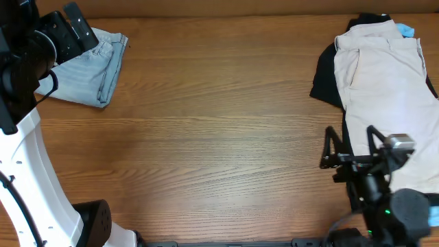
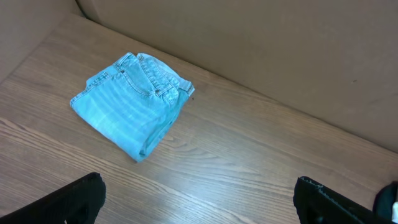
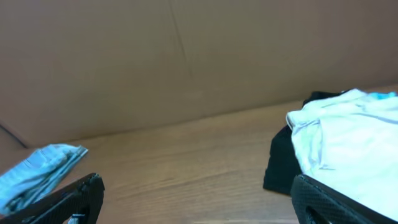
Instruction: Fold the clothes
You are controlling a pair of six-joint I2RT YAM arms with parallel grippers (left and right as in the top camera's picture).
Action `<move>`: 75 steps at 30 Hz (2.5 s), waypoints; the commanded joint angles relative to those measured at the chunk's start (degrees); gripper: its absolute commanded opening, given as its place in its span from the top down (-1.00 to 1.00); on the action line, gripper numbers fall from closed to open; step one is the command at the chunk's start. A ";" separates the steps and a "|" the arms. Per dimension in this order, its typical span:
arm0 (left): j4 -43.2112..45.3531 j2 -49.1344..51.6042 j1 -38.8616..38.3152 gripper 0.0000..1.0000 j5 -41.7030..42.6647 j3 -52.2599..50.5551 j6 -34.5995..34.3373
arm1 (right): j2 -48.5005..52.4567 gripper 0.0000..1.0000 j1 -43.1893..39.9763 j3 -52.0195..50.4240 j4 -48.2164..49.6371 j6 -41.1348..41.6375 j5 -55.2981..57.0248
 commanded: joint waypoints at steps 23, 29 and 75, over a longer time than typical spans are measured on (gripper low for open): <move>0.00 0.55 0.15 -1.00 0.24 0.28 1.05 | -17.16 -1.00 -0.11 -33.59 21.57 0.04 0.35; -0.11 0.55 0.15 -1.00 0.24 0.28 1.07 | -17.16 -1.00 -0.13 -33.59 21.57 0.04 0.35; -0.09 -13.68 0.09 -1.00 0.24 -23.34 1.05 | -17.16 -1.00 -0.07 -33.59 21.55 0.02 0.35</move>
